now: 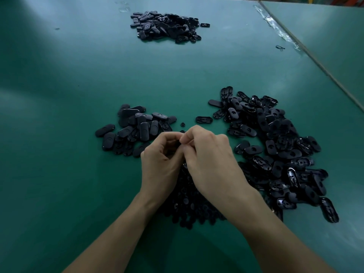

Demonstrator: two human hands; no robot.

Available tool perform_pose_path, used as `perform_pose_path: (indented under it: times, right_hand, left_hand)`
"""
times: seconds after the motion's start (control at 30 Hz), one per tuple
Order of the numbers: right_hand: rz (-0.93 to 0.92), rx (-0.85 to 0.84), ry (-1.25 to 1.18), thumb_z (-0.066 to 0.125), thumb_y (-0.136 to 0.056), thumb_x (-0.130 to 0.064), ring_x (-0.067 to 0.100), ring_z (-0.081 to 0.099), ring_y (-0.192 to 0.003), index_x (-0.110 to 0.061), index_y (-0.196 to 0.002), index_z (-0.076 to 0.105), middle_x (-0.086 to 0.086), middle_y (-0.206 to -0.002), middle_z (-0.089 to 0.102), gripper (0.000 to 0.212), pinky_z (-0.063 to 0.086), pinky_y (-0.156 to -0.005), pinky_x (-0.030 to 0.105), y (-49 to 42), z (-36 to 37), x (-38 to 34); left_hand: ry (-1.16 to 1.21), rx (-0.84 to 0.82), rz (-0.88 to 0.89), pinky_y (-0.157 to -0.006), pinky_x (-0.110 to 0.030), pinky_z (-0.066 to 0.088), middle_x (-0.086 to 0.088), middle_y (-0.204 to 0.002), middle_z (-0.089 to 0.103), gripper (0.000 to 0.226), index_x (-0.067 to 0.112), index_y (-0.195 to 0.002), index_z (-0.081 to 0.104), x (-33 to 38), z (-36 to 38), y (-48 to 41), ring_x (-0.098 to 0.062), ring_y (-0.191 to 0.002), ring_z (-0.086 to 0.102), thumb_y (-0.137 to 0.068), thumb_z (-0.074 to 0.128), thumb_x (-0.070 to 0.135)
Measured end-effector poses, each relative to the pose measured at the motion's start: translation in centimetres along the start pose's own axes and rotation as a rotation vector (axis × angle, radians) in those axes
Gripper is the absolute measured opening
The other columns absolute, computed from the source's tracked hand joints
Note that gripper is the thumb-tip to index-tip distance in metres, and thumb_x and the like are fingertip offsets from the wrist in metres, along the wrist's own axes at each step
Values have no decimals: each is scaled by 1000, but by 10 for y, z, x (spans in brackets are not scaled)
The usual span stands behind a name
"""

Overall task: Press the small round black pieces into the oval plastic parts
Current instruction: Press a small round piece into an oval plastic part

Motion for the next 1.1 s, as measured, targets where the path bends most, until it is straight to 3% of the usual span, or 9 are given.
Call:
perform_pose_path:
  times: [0.13, 0.3, 0.43, 0.57, 0.73, 0.93, 1.1]
  right_hand:
    - [6, -30, -32, 51, -99, -21, 27, 63, -99, -31, -116, 58, 4, -104, 66, 20, 56, -85, 43, -2, 2, 6]
    - [-57, 77, -65, 57, -98, -15, 17, 66, -94, -25, -114, 65, -3, -98, 70, 21, 58, -83, 39, -1, 1, 9]
    - [-39, 141, -177, 59, -97, -7, 5, 67, -81, -21, -103, 70, -7, -88, 70, 19, 58, -75, 27, -9, -1, 16]
    - [-65, 129, -185, 63, -94, -3, 0, 68, -79, -16, -102, 74, -7, -88, 72, 18, 56, -76, 14, -15, -2, 20]
    - [-103, 98, -152, 67, -91, -5, 0, 68, -81, -17, -106, 76, -7, -91, 73, 21, 56, -79, 15, -18, 0, 23]
    - [-95, 149, -169, 66, -94, -8, -3, 68, -74, -20, -99, 74, -10, -84, 72, 15, 57, -73, 17, -17, 2, 26]
    - [-92, 135, -166, 64, -96, -9, -10, 64, -80, -20, -98, 74, -10, -84, 70, 15, 47, -66, 2, -17, 0, 26]
  left_hand:
    - [1, 10, -12, -80, -30, 60, 7, -91, 77, 24, 23, -97, 71, -1, 0, 0, -12, -87, 75, -90, 71, 1]
    - [71, 29, -11, -76, -23, 58, 4, -91, 77, 15, 16, -100, 73, -1, -1, 0, -13, -86, 75, -91, 72, 5]
    - [178, 52, -83, -70, -18, 56, 0, -87, 78, 13, 15, -99, 74, -1, 0, -2, -12, -79, 74, -90, 73, 6]
    - [189, 36, -79, -75, -23, 58, -2, -92, 78, 15, 9, -104, 74, -3, 0, -2, -19, -84, 75, -92, 70, 2]
    - [198, 55, -77, -75, -22, 58, -2, -92, 78, 13, 6, -104, 73, -3, 1, -2, -18, -86, 76, -92, 69, 1]
    - [197, 45, -83, -76, -23, 58, -1, -92, 78, 15, 11, -103, 74, -4, 1, -2, -18, -85, 76, -93, 68, 1]
    - [182, 38, -76, -76, -27, 60, -1, -92, 78, 17, 14, -103, 76, -3, 1, -2, -21, -85, 76, -93, 69, 2]
Point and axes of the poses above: each hand's wrist, its own y-axis away from the middle knuckle, its own z-axis out of the palm, x = y × z, the point moved 2 cm from there along -y, towards the middle knuckle
